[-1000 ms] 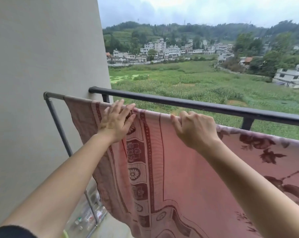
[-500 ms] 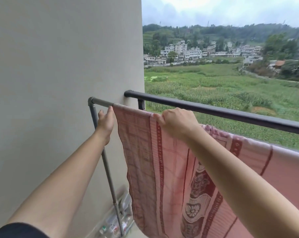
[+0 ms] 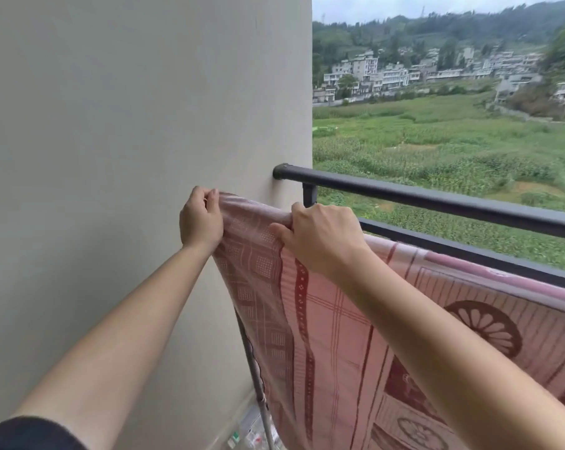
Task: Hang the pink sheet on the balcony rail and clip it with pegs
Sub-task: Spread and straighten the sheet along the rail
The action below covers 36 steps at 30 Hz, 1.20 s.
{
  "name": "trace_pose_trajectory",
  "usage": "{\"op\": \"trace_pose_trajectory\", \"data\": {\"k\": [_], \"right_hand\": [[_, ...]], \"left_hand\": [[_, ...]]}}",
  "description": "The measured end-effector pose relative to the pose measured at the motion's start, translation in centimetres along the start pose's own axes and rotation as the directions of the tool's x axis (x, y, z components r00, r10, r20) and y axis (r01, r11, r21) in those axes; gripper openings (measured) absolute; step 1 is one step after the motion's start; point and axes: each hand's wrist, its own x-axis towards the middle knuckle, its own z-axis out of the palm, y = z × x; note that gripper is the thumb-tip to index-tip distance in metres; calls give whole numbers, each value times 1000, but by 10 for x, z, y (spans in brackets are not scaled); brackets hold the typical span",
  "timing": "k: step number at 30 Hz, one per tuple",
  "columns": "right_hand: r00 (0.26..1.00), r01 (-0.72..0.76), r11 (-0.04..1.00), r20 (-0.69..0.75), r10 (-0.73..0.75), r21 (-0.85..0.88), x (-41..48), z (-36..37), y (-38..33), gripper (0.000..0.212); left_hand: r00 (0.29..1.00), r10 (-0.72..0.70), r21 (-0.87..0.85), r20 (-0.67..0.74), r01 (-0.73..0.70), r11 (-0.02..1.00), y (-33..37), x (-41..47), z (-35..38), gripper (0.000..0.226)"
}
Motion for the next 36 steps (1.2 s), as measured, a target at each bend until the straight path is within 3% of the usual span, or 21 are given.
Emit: {"op": "trace_pose_trajectory", "data": {"k": [3,6,10,13,16,19,22,27,31,33,36], "right_hand": [[998,-68,997,13,69,-47,5,0,-6,56],[991,-132,987,8,133,-97,-1,1,-8,59],[980,-197,962,-77,185,-191,-14,9,-12,65],[959,-271,938,-141,245,-216,-28,9,-10,76],[941,-331,909,-166,296,-254,-46,1,2,76],[929,-360,880,-204,308,-309,-68,-9,20,72],[923,-374,862,-222,313,-342,-86,-15,31,71],[901,-427,830,-240,361,-358,-92,-12,30,71],[892,-442,821,-276,359,-361,-96,-5,27,64],[895,-437,818,-273,353,-375,-99,-4,26,60],[907,-413,827,-257,334,-381,-104,-6,27,57]], "left_hand": [[995,92,39,-47,-90,995,0,25,1,30],[998,29,97,-61,-23,995,-20,45,-1,32],[969,-157,112,191,138,984,-56,57,8,39],[956,-182,-8,228,189,982,-51,52,11,46],[969,-124,27,212,121,992,-43,44,11,52],[990,0,95,142,-14,995,-40,43,1,43],[996,30,130,86,-41,991,-30,56,-14,42],[972,-93,135,216,64,989,-32,54,-15,54],[914,-124,-2,387,135,991,-68,-7,-6,72],[897,-143,-22,418,168,986,-86,-33,-5,67],[897,-286,127,338,258,958,-82,-32,-8,43]]}}
